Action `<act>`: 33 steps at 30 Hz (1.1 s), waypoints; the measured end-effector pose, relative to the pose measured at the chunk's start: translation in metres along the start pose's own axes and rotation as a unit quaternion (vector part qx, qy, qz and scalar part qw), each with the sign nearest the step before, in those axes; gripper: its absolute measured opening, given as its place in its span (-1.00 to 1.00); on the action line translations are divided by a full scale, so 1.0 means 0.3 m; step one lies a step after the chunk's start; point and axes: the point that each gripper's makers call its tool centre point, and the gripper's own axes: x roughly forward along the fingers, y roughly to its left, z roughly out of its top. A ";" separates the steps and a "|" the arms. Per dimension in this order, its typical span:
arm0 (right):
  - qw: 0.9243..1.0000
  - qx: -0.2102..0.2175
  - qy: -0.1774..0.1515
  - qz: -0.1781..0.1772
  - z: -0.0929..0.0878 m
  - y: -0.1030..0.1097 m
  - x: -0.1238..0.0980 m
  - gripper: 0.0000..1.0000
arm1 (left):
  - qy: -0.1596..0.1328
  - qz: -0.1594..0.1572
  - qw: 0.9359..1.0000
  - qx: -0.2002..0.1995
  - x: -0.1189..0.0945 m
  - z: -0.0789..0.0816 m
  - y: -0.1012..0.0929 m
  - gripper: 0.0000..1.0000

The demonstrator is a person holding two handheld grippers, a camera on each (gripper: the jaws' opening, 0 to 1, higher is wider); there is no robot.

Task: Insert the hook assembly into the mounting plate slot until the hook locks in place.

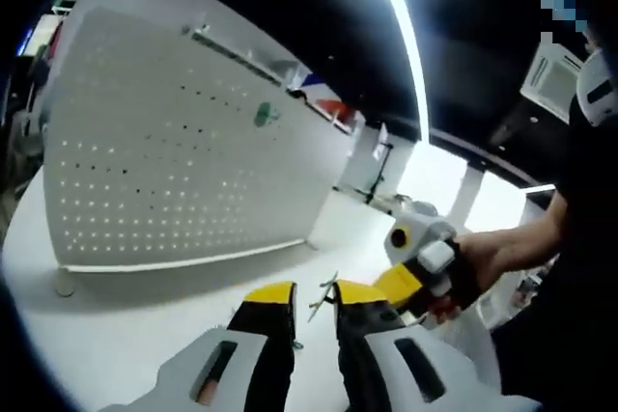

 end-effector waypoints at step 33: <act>0.997 -0.069 -0.036 -0.009 0.108 -0.033 -0.031 -0.91 | 0.016 0.047 0.998 0.029 0.017 0.044 0.064 -0.96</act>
